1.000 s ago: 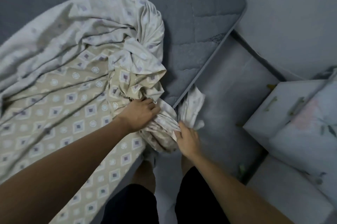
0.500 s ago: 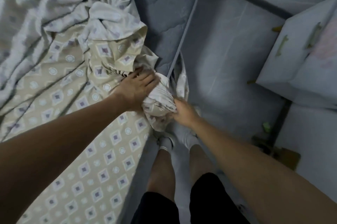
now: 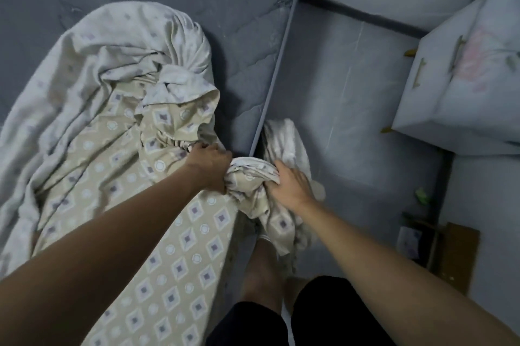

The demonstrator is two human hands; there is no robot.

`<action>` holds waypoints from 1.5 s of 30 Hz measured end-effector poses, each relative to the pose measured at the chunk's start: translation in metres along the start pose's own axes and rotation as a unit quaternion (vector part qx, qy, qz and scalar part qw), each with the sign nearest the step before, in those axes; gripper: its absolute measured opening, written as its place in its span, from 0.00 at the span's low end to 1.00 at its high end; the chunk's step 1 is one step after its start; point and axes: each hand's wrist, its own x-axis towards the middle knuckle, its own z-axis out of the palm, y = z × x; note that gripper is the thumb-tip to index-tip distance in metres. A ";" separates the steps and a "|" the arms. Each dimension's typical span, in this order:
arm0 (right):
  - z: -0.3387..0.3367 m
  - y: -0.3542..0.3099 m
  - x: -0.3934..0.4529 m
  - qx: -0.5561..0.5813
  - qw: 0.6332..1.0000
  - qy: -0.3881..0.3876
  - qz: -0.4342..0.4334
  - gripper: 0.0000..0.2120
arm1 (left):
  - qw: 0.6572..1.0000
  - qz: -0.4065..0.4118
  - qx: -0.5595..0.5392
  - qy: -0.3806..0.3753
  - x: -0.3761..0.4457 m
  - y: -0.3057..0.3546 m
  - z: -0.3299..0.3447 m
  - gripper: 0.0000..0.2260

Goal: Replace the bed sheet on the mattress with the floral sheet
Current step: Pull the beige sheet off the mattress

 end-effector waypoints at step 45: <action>0.186 -0.070 -0.231 0.008 0.990 -0.143 0.020 0.14 | 0.983 0.001 -0.172 -0.060 -0.256 0.057 0.216 0.36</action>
